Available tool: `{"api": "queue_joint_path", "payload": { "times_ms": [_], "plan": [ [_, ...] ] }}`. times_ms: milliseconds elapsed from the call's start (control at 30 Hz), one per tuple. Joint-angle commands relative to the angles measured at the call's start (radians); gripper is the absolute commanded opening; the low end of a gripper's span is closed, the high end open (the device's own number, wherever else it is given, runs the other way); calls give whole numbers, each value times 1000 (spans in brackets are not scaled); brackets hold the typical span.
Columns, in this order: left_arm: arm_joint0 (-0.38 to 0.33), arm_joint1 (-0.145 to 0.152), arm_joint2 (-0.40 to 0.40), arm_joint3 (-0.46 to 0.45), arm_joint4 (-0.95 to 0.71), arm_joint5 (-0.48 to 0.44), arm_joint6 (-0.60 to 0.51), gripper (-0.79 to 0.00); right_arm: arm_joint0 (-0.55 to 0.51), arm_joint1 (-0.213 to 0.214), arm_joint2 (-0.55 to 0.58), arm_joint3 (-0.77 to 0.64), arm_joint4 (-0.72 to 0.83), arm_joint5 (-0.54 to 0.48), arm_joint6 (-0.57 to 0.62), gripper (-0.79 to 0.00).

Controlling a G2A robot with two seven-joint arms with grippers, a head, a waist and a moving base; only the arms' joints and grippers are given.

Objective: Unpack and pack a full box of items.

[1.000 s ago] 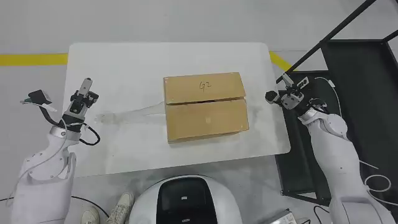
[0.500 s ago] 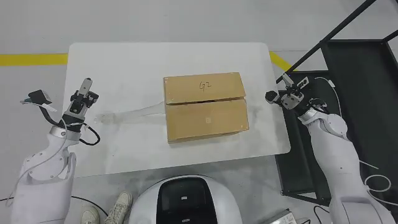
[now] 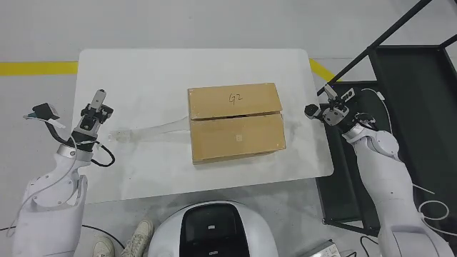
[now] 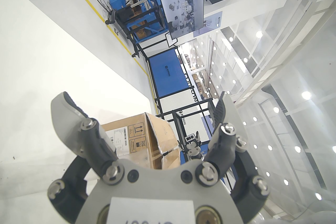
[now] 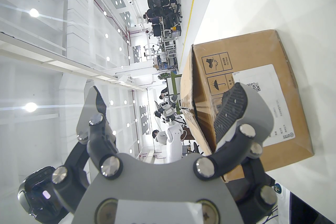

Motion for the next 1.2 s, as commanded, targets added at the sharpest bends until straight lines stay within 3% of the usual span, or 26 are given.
{"api": "queue_joint_path", "payload": {
  "times_ms": [0,200,400,600,1167],
  "plan": [
    [0,0,0,0,0,0,0,-1,0,0,0,0,0,0,0,0],
    [0,0,0,0,0,0,0,0,-25,29,33,-66,-59,56,220,0],
    [0,0,0,0,0,0,0,0,-11,54,44,-68,-130,23,437,0],
    [0,0,0,0,0,0,0,0,19,58,4,-75,-183,-59,408,0],
    [0,0,0,0,0,0,0,0,26,57,-4,-77,-171,-62,406,0]
  ]
}}
